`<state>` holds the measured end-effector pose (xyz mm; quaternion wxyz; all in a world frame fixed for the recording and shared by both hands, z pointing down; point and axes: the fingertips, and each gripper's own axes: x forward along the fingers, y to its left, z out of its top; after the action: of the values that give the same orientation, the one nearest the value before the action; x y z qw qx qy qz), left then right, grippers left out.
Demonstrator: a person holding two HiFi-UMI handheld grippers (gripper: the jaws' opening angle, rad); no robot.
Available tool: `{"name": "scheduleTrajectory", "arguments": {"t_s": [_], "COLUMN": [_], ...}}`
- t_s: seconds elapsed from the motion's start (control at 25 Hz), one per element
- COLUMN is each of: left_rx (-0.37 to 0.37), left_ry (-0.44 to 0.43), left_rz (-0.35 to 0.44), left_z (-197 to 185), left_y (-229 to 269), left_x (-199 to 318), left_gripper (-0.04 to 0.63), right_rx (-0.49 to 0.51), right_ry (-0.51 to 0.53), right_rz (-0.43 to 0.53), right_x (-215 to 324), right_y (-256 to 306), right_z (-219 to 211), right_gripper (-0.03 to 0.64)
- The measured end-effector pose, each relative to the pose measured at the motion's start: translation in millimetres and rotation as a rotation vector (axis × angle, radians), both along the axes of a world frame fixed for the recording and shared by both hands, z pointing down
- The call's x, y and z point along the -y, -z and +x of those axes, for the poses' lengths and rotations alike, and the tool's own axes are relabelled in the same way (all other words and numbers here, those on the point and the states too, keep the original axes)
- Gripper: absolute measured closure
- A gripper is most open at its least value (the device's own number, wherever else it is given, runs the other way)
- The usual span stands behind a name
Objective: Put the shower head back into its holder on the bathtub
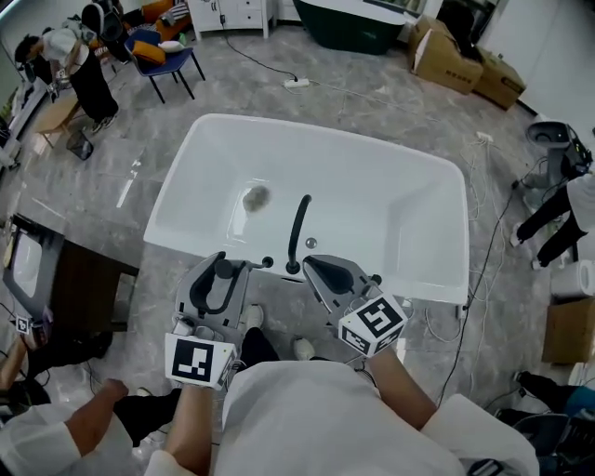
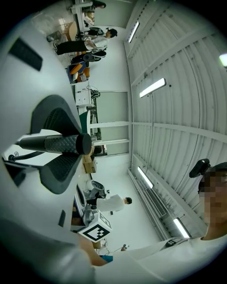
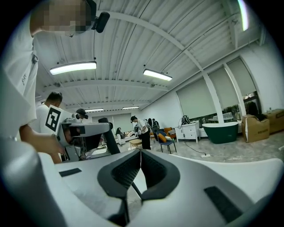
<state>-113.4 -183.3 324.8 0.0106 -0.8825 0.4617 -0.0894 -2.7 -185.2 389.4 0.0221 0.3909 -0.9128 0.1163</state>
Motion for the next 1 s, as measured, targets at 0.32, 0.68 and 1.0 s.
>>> {"name": "scheduleTrajectory", "arguments": {"t_s": [0.32,0.68,1.0], "left_rx": [-0.004,0.008,0.013], "left_ry": [-0.146,-0.326,-0.417], "left_rz": [-0.065,-0.127,-0.204], "left_z": [-14.7,-7.3,-5.0], "left_y": [-29.3,-60.2,-95.8], "left_x": [54.4,100.1,115.8], "left_gripper": [0.449,0.449,0.451], "right_rx": [-0.009,-0.042,-0.074], "right_ry": [-0.102,-0.257,-0.351], "right_rz": [-0.032,-0.094,-0.162], "right_x": [41.2,64.2,70.1], "right_y": [-7.8,-21.8,-40.4], "right_z": [-19.0,-23.2,-25.4], "right_gripper": [0.598,0.598,0.598]}}
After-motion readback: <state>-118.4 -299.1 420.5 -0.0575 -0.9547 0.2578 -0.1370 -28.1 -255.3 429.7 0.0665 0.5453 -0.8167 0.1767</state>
